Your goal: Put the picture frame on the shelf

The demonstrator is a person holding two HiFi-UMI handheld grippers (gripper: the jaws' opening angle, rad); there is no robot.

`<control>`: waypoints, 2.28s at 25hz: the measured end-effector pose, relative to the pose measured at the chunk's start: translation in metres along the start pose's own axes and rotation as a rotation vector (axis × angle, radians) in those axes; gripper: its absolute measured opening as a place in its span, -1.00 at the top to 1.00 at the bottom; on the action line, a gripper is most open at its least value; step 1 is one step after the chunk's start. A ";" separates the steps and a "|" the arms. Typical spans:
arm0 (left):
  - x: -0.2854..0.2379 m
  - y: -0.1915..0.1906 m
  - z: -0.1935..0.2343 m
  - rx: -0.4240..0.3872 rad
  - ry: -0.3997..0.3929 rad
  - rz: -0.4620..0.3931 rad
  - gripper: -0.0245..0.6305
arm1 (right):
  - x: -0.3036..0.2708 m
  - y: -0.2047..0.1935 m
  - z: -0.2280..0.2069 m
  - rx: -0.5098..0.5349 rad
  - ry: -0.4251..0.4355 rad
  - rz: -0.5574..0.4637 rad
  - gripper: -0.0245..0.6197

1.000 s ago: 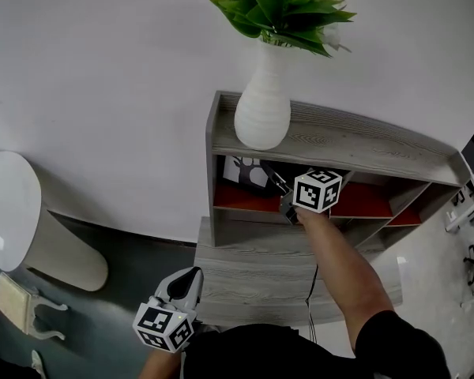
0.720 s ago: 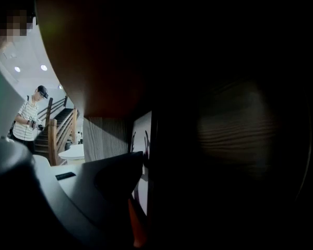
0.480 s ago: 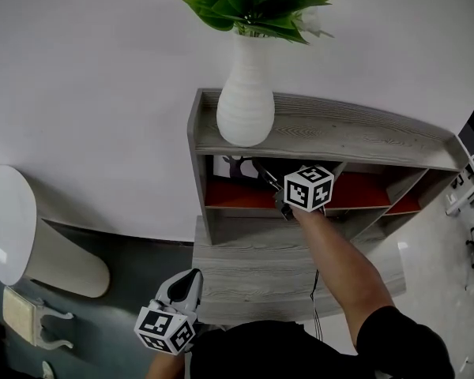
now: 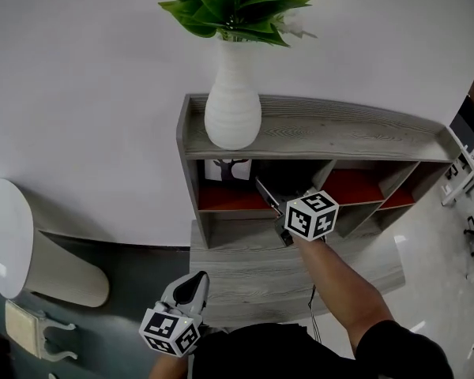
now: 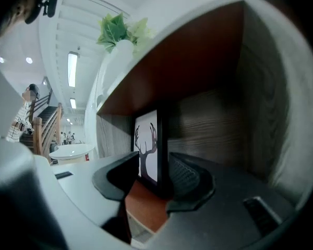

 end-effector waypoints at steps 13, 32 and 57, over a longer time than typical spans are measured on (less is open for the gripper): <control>-0.015 -0.012 0.005 -0.013 -0.228 0.098 0.90 | 0.155 -0.101 0.127 -0.318 0.054 0.168 0.88; 0.039 -0.042 -0.128 -0.003 -0.145 0.038 0.90 | 0.302 -0.055 0.152 -0.277 0.147 0.113 0.88; 0.145 -0.071 -0.257 -0.066 -0.071 0.076 0.90 | 0.452 -0.052 0.187 -0.376 0.162 0.072 0.88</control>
Point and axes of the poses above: the fingertips, and each gripper's own axes: x backward along the fingers, z to its left, y out of its top, the point moved 8 cm from there along x, backward along the fingers, and after that the axes turned 11 degrees about -z, right-handed, at the moved point
